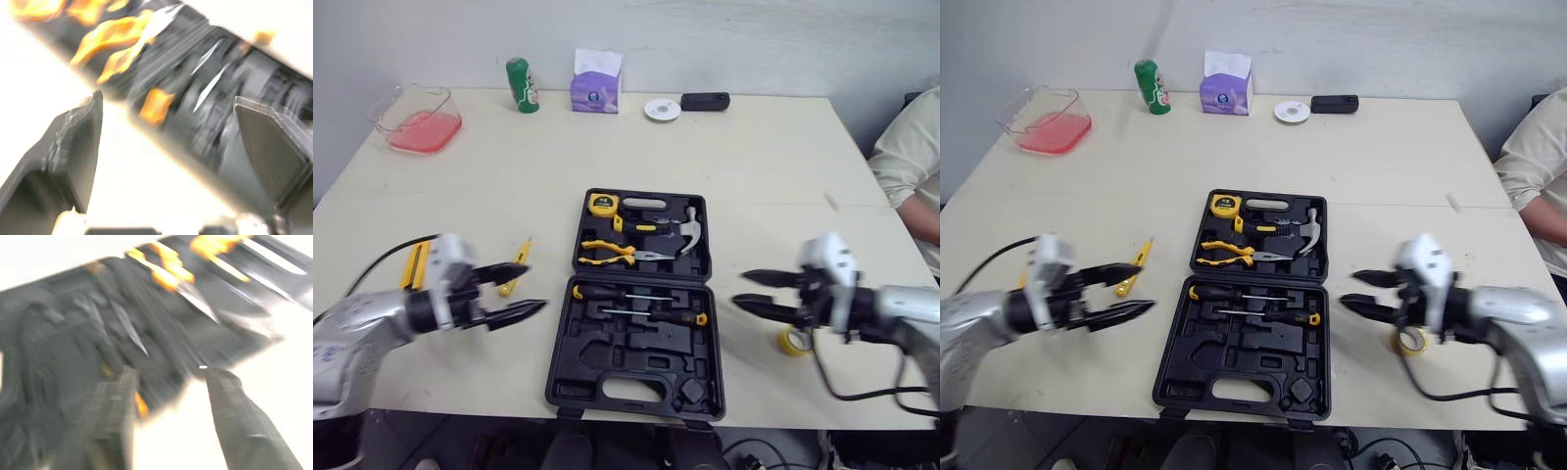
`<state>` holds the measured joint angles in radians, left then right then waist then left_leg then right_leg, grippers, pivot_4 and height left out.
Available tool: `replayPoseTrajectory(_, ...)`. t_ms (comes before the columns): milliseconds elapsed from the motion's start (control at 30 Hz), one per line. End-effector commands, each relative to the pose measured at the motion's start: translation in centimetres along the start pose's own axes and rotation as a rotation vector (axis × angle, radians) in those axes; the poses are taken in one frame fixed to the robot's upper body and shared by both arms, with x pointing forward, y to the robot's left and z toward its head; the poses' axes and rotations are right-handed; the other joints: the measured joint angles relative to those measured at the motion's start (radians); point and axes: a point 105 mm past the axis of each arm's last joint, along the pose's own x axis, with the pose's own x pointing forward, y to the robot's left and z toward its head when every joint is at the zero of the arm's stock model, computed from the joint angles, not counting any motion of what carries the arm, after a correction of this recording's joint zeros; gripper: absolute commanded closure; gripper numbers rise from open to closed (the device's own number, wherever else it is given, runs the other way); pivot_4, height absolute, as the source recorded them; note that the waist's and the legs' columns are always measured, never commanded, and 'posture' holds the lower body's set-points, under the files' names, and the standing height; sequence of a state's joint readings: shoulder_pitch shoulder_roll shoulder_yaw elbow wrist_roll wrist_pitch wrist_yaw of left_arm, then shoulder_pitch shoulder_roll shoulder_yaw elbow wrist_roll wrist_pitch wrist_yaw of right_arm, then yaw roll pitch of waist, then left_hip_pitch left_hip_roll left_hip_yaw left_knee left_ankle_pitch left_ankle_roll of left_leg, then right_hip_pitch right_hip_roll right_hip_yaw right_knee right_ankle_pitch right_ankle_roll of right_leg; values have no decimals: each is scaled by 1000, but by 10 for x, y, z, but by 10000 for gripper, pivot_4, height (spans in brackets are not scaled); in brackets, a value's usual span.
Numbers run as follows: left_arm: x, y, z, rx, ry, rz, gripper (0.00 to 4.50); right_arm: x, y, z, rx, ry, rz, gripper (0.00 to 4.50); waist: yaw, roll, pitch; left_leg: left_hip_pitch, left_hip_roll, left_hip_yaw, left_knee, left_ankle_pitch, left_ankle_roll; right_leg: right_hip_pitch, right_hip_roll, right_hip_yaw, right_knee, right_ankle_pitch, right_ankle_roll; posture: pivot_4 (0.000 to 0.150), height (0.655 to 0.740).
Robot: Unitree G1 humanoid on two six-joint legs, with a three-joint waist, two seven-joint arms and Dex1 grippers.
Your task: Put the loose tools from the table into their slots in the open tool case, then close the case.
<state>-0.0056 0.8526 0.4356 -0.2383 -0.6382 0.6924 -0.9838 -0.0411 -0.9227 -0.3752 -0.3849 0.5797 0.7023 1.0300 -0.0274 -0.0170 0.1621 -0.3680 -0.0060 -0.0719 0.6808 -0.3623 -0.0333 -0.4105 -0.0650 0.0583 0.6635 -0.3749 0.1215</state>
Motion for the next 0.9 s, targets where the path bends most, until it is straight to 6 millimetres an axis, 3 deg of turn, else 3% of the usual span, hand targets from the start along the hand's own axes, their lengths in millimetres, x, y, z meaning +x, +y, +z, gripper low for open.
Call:
replayPoseTrajectory(33, -63, 50, 8, 28, -20, 292, 0, -45, -29, -5, -8, 38, -155, 1683, 2, 0, 0, 1, 0, 0, 0, 0, 0, 1, 0, 0, 0, 0, 0, 1500, 7400)
replayPoseTrajectory(133, -112, 79, 0, 20, 10, 492, 0, -78, -51, -20, -12, 111, -283, 286, 1, 0, 0, 2, 0, 0, 0, 0, 1, 2, 0, 0, 0, 0, 0, 1500, 7400)
replayPoseTrajectory(167, -120, 83, -3, 24, 22, 522, 0, -84, -55, -23, -14, 121, -307, 286, -1, 0, 0, 2, -1, 1, 0, -1, 1, 2, 0, 0, -1, 0, 0, 1500, 7400)
replayPoseTrajectory(233, -158, 102, -13, 29, 85, 691, 0, -112, -76, -40, -9, 182, -445, 286, -2, 1, 0, 2, -1, 3, -2, -1, 1, 1, -1, 1, -2, 0, 0, 1500, 7400)
replayPoseTrajectory(300, -185, 113, -20, 20, 117, 809, 0, -130, -84, -53, -8, 233, -508, 286, -3, 1, 0, 2, -1, 3, -3, -2, 1, 0, -2, 1, -2, 0, 0, 1500, 7400)
replayPoseTrajectory(400, -209, 120, -28, 1, 141, 903, 0, -146, -88, -65, -6, 277, -542, 286, -3, 1, 0, 3, -1, 4, -7, -1, 1, -1, -2, 0, -3, 0, 0, 1500, 7400)
replayPoseTrajectory(467, -215, 122, -32, 5, 171, 920, 0, -152, -90, -68, -7, 283, -555, 286, -3, 1, 1, 4, -1, 5, -8, -1, 1, -1, -2, 0, -3, 0, 0, 1500, 7400)
replayPoseTrajectory(567, -209, 121, -34, 2, 168, 880, 0, -150, -90, -65, -15, 274, -551, 286, -3, 1, 1, 9, -1, 9, -12, -1, 0, 2, -4, 0, -3, 0, 0, 1500, 7400)
replayPoseTrajectory(633, -193, 119, -28, -1, 132, 821, 0, -140, -88, -59, -36, 254, -524, 286, -4, 1, 1, 13, -1, 11, -14, -1, 1, 3, -5, 0, -2, 0, 0, 1500, 7400)
replayPoseTrajectory(800, -145, 100, -13, 4, 60, 642, 0, -109, -75, -35, -74, 162, -433, 286, -7, 1, 1, 13, 0, 13, -14, -1, 0, 2, -6, 1, 0, 0, 0, 1500, 7400)
replayPoseTrajectory(900, -101, 75, -4, 35, 53, 518, 0, -77, -51, -5, -97, 52, -302, 286, -6, 1, 1, 13, 1, 13, -14, -1, 0, 2, -6, 1, 0, 0, 0, 1500, 7400)
